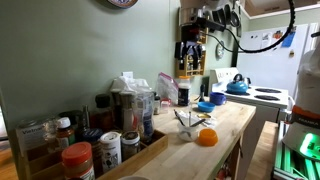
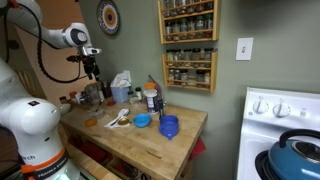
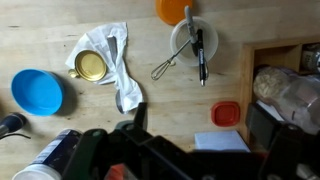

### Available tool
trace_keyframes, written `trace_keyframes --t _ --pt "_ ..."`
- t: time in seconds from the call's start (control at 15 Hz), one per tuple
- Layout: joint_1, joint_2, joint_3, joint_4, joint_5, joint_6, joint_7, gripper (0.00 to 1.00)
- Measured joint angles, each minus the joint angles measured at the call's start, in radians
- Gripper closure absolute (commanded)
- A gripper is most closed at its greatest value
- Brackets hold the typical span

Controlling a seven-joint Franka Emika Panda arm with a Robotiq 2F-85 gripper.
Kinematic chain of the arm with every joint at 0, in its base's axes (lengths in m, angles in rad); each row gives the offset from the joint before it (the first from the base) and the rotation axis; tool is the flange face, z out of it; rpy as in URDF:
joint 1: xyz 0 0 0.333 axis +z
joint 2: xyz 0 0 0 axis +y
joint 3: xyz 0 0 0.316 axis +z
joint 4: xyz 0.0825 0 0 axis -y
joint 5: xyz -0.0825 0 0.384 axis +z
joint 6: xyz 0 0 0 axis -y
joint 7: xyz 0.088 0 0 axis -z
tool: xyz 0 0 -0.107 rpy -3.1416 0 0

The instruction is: Put the upside down container on the right side of the counter.

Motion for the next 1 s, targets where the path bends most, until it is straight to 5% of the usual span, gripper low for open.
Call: trace_keyframes --t 0.4,0.73,1.0 --pt "0.008 0.074 -0.010 0.022 0.010 0.015 -0.014 0.00" --pt "0.132 0.040 -0.008 0.026 0.150 0.128 -0.117 0.00" --pt "0.222 0.009 0.051 0.037 0.155 0.257 -0.130 0.00"
